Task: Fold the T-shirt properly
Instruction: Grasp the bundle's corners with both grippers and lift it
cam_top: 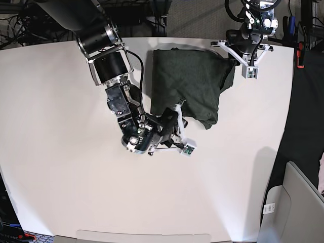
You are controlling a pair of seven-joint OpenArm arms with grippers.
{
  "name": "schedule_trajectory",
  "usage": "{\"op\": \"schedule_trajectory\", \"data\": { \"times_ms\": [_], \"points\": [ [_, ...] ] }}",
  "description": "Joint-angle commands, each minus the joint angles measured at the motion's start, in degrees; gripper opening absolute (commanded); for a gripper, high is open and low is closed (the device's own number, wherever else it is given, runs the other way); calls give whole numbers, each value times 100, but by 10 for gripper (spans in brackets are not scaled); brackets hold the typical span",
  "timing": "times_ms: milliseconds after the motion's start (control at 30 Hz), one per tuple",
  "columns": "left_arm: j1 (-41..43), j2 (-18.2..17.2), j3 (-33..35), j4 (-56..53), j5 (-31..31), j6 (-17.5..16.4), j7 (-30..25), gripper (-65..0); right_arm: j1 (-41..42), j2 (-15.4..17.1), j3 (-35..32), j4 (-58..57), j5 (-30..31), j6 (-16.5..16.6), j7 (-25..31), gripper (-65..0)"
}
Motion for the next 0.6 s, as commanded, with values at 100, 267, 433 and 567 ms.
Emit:
{"op": "schedule_trajectory", "data": {
  "times_ms": [100, 267, 433, 567],
  "points": [
    [0, 87, 154, -61, -24, -6, -89, -610, 59, -5, -10, 92, -160, -10, 80, -545],
    [-299, 96, 365, -563, -15, -6, -89, -610, -73, 39, -10, 136, -160, -10, -60, -545],
    [-642, 96, 435, -1029, 11, -6, -97, -610, -311, 241, -10, 400, -125, -10, -368, -545],
    [-1046, 70, 435, -1450, 20, -6, -150, -611, -627, 531, -10, 945, -116, -10, -386, -546]
  ]
}}
